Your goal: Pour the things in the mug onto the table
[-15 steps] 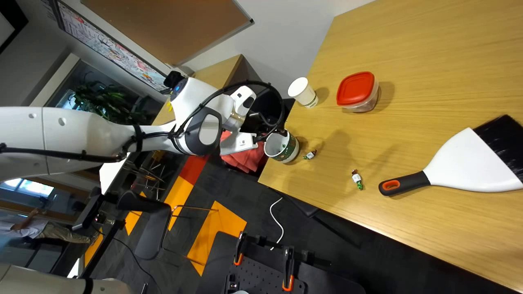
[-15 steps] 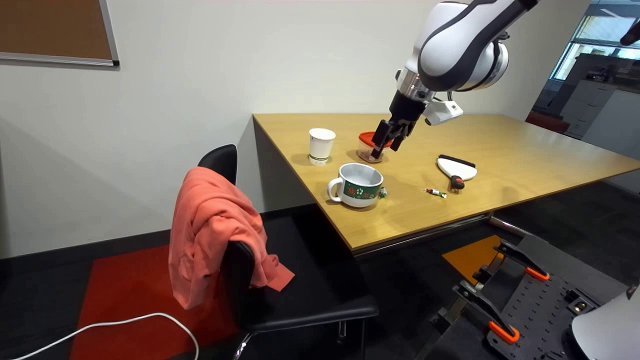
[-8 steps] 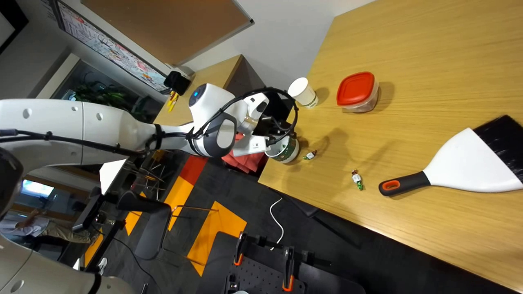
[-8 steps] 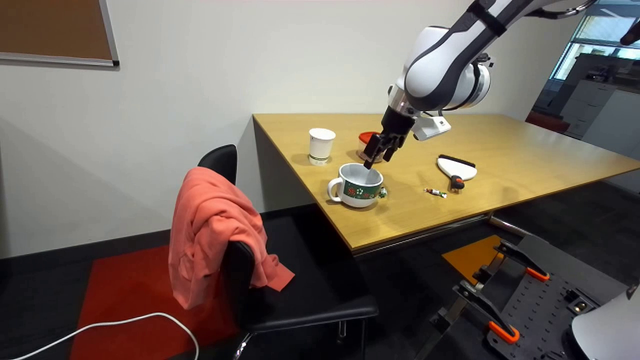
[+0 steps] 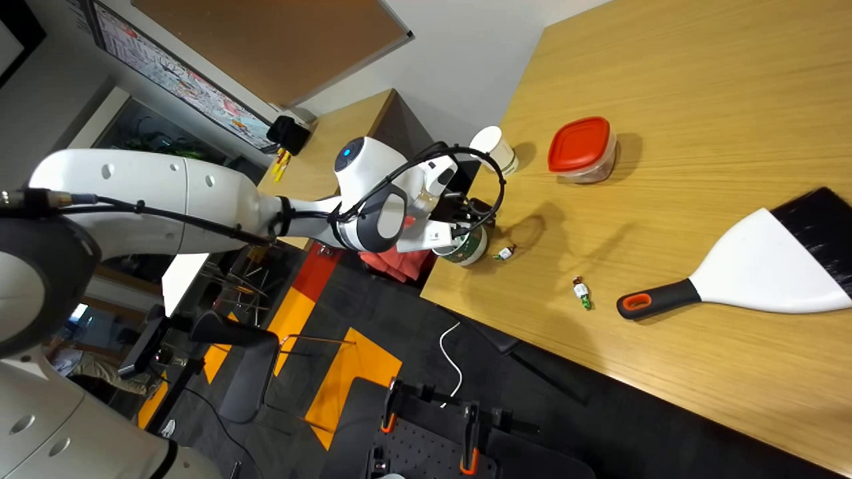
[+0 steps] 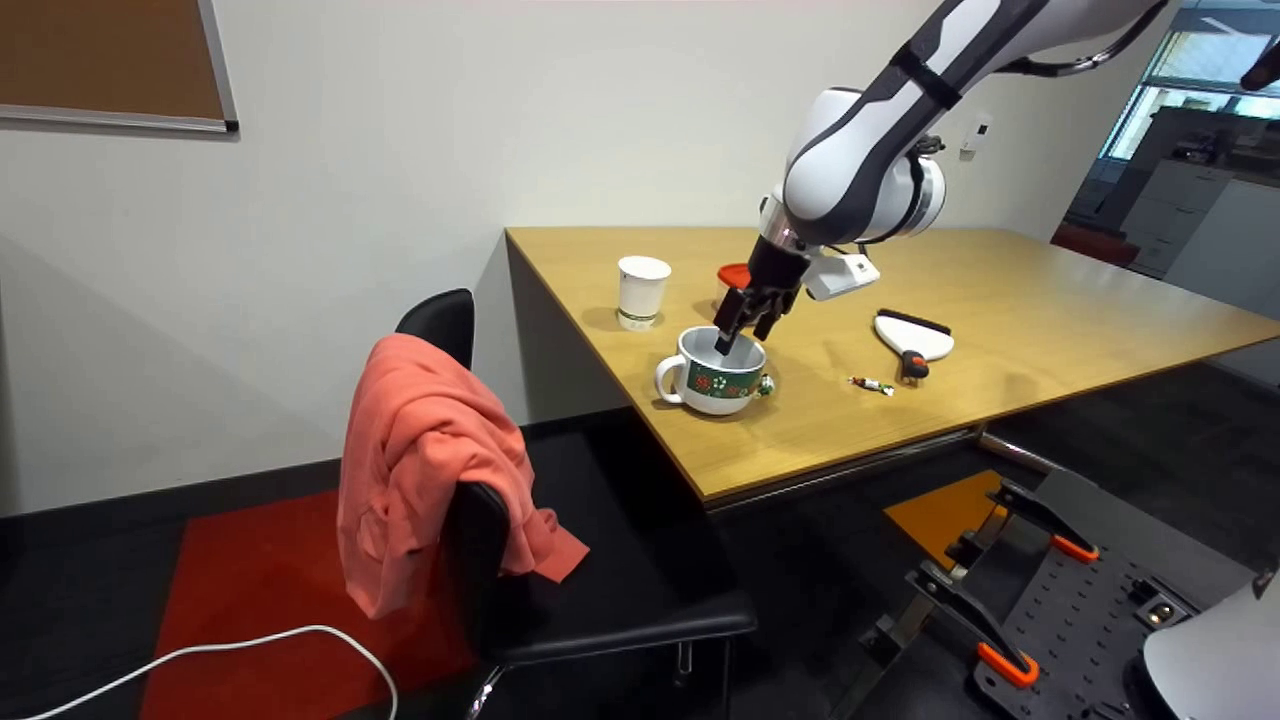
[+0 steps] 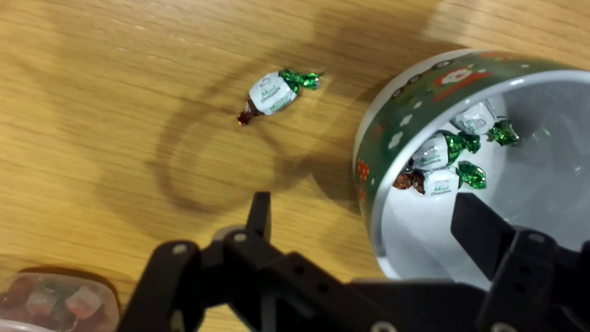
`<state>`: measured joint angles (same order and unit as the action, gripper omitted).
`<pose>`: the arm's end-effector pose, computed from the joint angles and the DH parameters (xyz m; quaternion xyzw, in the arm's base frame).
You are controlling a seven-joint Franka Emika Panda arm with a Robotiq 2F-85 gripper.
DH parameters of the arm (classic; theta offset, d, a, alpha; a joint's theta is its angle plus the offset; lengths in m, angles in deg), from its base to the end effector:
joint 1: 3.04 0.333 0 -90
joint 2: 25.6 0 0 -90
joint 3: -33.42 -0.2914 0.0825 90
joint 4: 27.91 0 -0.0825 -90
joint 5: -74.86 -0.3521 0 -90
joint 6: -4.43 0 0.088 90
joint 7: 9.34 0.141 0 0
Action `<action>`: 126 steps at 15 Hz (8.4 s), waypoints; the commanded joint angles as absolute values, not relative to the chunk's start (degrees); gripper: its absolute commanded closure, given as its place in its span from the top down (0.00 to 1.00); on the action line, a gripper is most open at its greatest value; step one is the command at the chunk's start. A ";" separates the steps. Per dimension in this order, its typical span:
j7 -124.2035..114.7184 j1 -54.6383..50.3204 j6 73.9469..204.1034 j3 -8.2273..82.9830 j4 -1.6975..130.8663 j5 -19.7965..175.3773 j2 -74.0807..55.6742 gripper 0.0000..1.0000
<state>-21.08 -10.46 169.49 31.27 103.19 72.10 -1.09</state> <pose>0.5241 -0.0497 0.1528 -0.9960 -0.0313 -0.0837 0.0034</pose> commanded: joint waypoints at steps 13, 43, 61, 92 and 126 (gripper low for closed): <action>-22.78 -14.14 168.40 26.50 100.21 71.35 2.63 0.01; 46.93 6.53 157.40 62.45 100.36 137.09 -12.43 0.03; 83.61 -1.90 123.12 44.23 102.37 158.28 -12.35 0.03; 91.31 -0.89 79.88 34.23 90.76 157.51 12.19 0.03; 82.26 -8.17 85.74 30.66 88.67 163.50 10.12 0.03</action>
<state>84.00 -4.98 78.60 31.93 81.84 164.23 20.98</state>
